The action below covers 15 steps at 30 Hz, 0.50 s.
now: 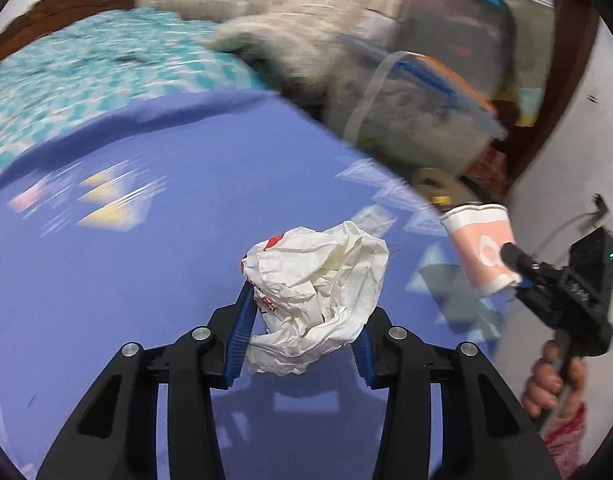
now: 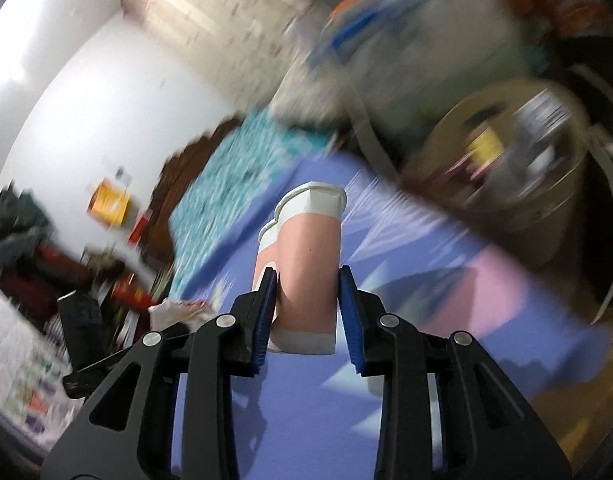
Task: Collect trash
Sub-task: 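Carry the tissue and paper cup to the beige bin and open both grippers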
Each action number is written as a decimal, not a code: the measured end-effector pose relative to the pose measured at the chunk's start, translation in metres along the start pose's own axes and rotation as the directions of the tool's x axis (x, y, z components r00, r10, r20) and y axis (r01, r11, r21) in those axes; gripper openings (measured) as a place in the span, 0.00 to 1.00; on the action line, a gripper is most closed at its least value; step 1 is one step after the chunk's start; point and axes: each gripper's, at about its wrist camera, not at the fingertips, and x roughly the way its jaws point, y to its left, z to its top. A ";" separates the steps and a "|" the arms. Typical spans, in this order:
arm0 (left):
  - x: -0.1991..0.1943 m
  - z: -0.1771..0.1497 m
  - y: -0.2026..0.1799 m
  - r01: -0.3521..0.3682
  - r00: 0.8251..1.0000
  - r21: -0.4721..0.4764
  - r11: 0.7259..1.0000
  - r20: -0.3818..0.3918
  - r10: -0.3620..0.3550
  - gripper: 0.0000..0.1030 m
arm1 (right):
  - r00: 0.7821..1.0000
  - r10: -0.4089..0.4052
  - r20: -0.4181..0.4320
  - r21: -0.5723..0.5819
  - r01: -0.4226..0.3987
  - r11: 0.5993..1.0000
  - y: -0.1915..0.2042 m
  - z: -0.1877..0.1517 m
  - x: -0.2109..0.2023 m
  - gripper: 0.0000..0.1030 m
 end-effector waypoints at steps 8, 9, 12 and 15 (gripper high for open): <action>0.105 0.088 -0.146 0.195 0.979 0.153 0.969 -0.089 -0.183 0.40 | 0.940 -0.254 0.228 0.044 0.250 0.967 -0.104 0.094 -0.046 0.33; 0.120 0.098 -0.159 0.206 0.976 0.161 0.965 -0.103 -0.191 0.40 | 0.929 -0.289 0.231 0.022 0.292 0.956 -0.109 0.103 -0.040 0.33; 0.174 0.122 -0.193 0.241 0.962 0.158 0.958 -0.171 -0.214 0.40 | 0.909 -0.359 0.210 -0.050 0.377 0.925 -0.119 0.122 -0.014 0.33; 0.220 0.136 -0.214 0.253 0.949 0.142 0.957 -0.226 -0.218 0.41 | 0.897 -0.402 0.184 -0.117 0.426 0.897 -0.118 0.128 0.019 0.33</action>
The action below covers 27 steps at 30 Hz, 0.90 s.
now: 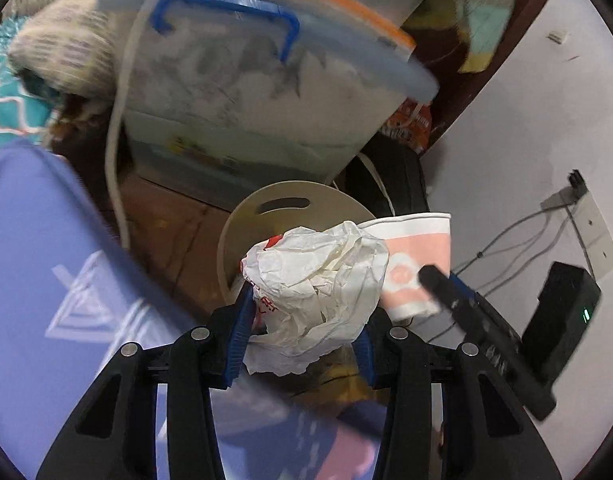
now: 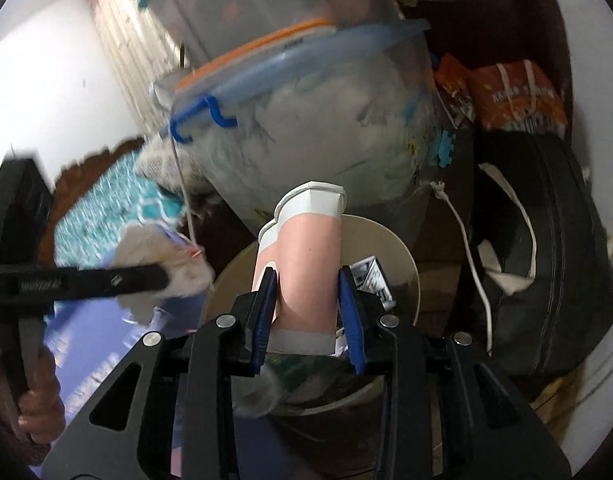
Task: Collect trash
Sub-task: 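Carry the tissue and paper cup to the beige bin and open both grippers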
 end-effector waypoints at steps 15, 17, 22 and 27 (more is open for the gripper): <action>0.023 0.013 0.014 -0.010 1.000 -0.063 0.998 0.011 0.011 0.77 | 0.995 0.029 0.098 -0.032 -0.026 0.999 0.019 -0.019 -0.008 0.79; 0.004 0.008 0.015 -0.004 0.999 -0.061 0.998 0.045 0.007 0.77 | 0.993 0.043 0.114 -0.023 -0.040 0.999 0.019 -0.024 -0.019 0.64; -0.019 -0.007 0.016 -0.051 0.996 -0.043 0.998 0.067 0.054 0.72 | 0.999 -0.003 0.035 -0.041 0.004 0.999 0.018 -0.030 -0.006 0.28; 0.009 -0.008 0.026 -0.138 0.990 -0.061 0.989 -0.042 0.135 0.41 | 0.999 -0.008 -0.043 0.023 0.009 1.000 0.001 -0.022 0.020 0.28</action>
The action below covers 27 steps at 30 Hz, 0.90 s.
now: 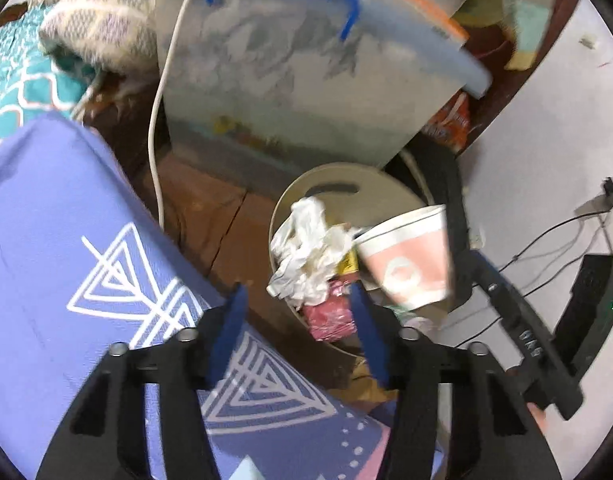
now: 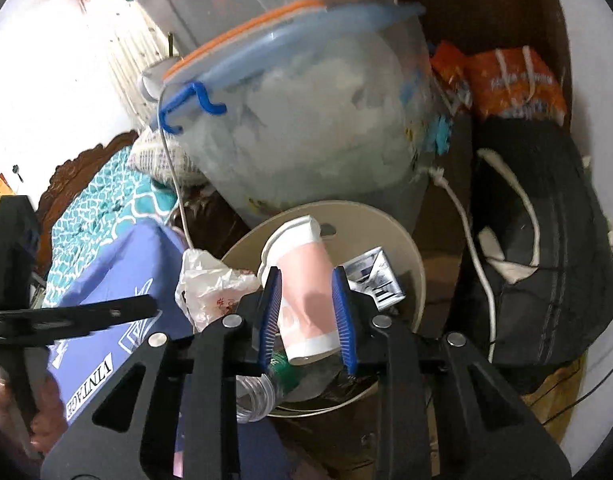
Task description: Collect trash
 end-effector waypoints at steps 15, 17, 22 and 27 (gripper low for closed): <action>0.080 0.030 -0.015 -0.134 0.984 0.130 0.982 -0.099 0.148 0.40 | 0.980 -0.048 -0.192 -0.067 0.036 0.997 0.009 0.005 0.072 0.30; 0.074 0.029 -0.015 -0.131 0.987 0.139 0.981 -0.073 0.143 0.47 | 0.989 -0.018 -0.146 -0.031 0.013 0.999 0.007 0.005 0.058 0.30; 0.044 0.022 -0.014 -0.127 0.992 0.142 0.982 0.000 0.128 0.55 | 0.999 -0.002 -0.048 -0.006 0.002 1.000 0.003 -0.002 0.015 0.30; -0.003 0.002 -0.020 -0.122 0.990 0.153 0.981 0.084 0.110 0.61 | 0.999 0.045 0.002 0.033 -0.045 0.998 0.017 -0.022 -0.028 0.35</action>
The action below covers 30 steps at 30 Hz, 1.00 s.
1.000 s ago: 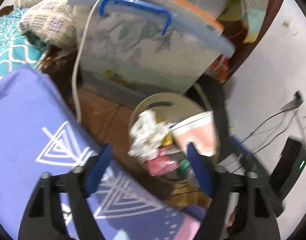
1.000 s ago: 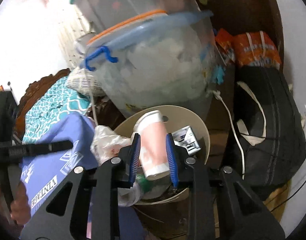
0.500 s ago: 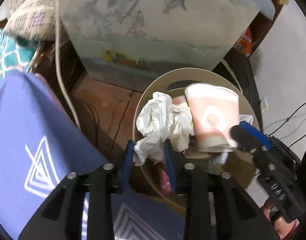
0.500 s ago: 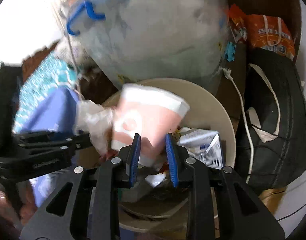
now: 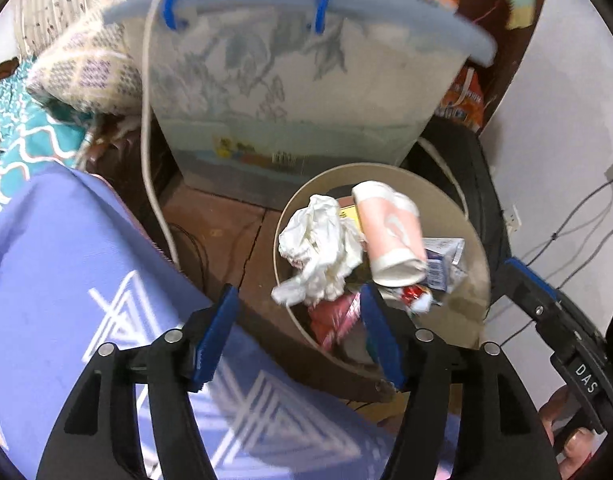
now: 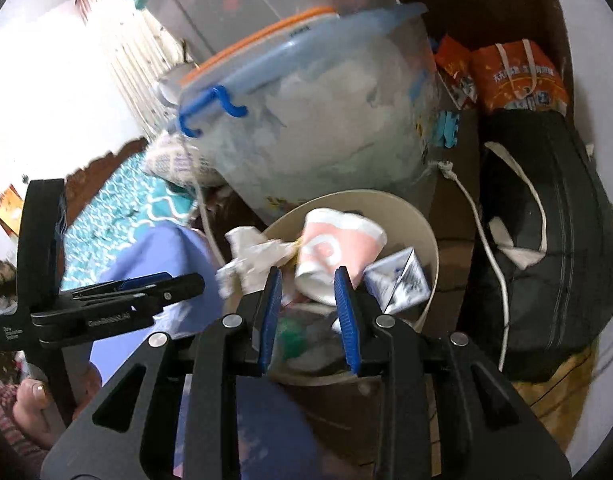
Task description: Collect trash
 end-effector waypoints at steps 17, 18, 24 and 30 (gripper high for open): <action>-0.166 -0.156 0.011 -0.127 0.968 0.022 0.992 0.221 0.119 0.86 | 0.997 0.016 0.074 0.185 -0.029 0.982 0.070 -0.135 -0.120 0.82; -0.175 -0.166 0.012 -0.134 0.965 0.019 0.991 0.231 0.126 0.87 | 0.998 0.015 0.069 0.179 -0.027 0.983 0.076 -0.139 -0.126 0.84; -0.221 -0.207 0.024 -0.152 0.944 -0.017 0.988 0.295 0.150 0.92 | 0.998 0.032 0.054 0.131 -0.039 0.991 0.116 -0.159 -0.154 0.92; -0.256 -0.237 0.035 -0.156 0.925 -0.060 0.986 0.340 0.167 0.92 | 0.996 0.027 0.085 0.113 -0.036 0.993 0.143 -0.174 -0.182 0.97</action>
